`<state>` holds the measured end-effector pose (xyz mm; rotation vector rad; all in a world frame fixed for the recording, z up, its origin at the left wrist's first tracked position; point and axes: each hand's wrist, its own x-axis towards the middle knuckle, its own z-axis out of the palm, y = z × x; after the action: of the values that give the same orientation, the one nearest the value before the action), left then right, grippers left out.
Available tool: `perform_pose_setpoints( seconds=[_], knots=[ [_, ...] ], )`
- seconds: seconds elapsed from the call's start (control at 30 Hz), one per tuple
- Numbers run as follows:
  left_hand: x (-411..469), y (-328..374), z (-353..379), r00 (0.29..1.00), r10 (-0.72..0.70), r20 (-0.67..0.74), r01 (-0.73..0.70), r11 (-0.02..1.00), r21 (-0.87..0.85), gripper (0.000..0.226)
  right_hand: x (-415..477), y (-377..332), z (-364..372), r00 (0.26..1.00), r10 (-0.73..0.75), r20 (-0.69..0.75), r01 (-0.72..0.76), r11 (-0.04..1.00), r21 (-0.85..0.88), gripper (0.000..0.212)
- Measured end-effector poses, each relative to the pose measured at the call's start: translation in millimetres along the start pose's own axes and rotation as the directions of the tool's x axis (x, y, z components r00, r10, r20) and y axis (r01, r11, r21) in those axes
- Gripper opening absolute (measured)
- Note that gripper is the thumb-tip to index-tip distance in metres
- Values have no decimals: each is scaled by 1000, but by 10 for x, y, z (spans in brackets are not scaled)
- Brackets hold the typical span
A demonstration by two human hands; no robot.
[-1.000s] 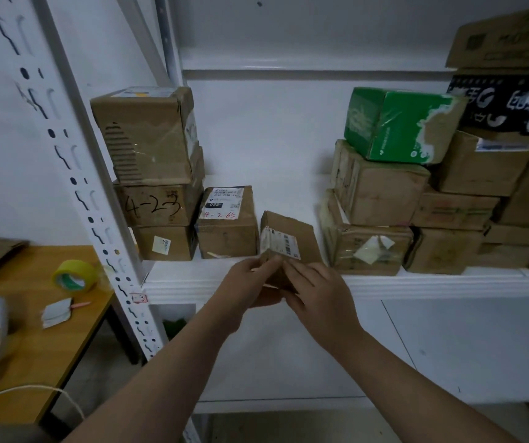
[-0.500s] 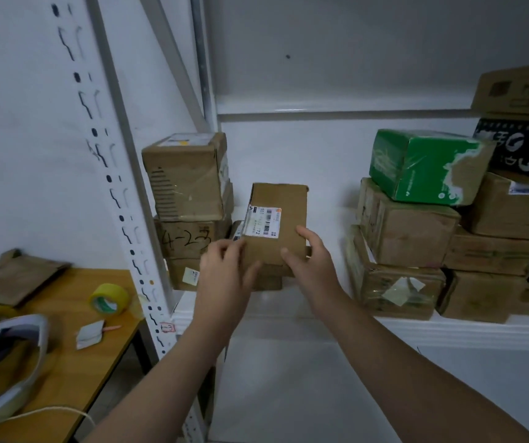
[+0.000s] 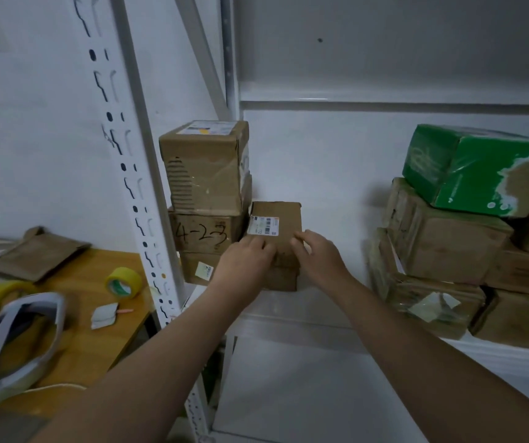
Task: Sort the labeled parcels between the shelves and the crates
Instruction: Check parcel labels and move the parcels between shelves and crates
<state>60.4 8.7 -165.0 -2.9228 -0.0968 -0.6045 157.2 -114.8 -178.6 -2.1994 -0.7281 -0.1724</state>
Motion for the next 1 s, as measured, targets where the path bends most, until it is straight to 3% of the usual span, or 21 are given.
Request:
perform_pose_setpoints(
  seconds=[0.17,0.33,0.5,0.7,0.87,1.0],
  knots=[
    [-24,34,-78,999,4,-51,-7,998,-59,41,-235,-142,-320,975,-119,-187,121,993,0,27],
    [-83,238,-413,968,73,-242,-132,963,-236,29,-622,-294,-866,894,-212,-395,194,977,-86,23],
    [14,664,-655,932,143,-334,-270,887,-375,35,-952,-256,-1461,820,-200,-537,111,975,-194,22],
    [548,1338,-916,912,141,-385,-344,774,-532,50,-1132,0,-2118,782,-102,-615,-47,974,-222,27],
    [1256,1816,-1189,946,116,-301,-270,797,-540,73,-1001,114,-2486,799,10,-601,-119,983,-142,38],
    [1460,1884,-1157,978,120,-172,-194,832,-520,67,-894,150,-2611,838,50,-544,-99,993,-62,49]
  ],
)
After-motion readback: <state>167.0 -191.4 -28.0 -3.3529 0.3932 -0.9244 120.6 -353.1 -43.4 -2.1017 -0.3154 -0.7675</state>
